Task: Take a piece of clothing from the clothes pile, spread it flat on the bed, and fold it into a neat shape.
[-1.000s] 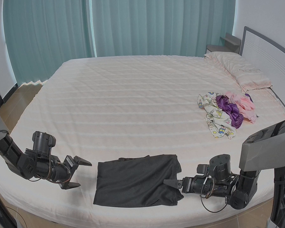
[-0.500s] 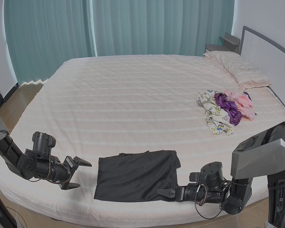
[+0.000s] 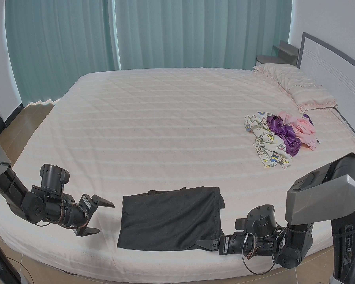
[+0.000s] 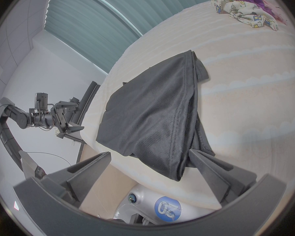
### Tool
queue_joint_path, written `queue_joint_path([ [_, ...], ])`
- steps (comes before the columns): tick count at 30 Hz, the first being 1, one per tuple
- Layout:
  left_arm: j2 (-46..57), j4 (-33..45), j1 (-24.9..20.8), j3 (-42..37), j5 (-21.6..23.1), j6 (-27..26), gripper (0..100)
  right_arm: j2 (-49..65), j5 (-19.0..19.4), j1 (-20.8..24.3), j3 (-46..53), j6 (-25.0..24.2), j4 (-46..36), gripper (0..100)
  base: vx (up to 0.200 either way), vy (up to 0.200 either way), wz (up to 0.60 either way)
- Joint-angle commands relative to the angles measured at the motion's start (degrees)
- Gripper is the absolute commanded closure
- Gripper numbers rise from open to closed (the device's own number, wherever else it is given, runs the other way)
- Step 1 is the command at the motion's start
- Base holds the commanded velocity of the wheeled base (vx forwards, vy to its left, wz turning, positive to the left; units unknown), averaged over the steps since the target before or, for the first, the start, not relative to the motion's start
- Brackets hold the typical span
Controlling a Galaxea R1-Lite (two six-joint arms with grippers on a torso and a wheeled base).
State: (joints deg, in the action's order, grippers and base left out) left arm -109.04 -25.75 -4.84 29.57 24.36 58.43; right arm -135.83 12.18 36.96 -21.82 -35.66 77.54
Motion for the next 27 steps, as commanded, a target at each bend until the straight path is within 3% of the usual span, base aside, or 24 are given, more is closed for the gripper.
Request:
queue_joint_path([
  [1,0.0,0.0,0.0,0.0,0.0,0.0,0,-0.4,-0.4,0.8,-0.3,0.3,-0.3,0,0.0,0.0,0.0],
  [3,0.0,0.0,0.0,0.0,0.0,0.0,0,-0.5,-0.7,0.9,-0.3,0.3,-0.3,0,0.0,0.0,0.0],
  [4,0.0,0.0,0.0,0.0,0.0,0.1,0,-0.4,-0.7,0.8,-0.2,0.3,-0.3,100,0.0,0.0,0.0],
  [22,-0.4,0.0,0.0,0.3,-0.2,0.1,0,2.1,-1.0,-1.3,4.7,0.6,-0.1,100,0.0,0.0,0.0],
  [26,-0.4,0.0,0.0,0.3,-0.2,0.1,0,3.0,-0.8,-2.9,7.0,3.1,-0.2,100,0.0,0.0,0.0],
  [27,-0.4,0.0,0.0,0.3,-0.2,0.1,0,2.4,-0.6,-4.5,8.2,6.6,0.3,100,0.0,0.0,0.0],
])
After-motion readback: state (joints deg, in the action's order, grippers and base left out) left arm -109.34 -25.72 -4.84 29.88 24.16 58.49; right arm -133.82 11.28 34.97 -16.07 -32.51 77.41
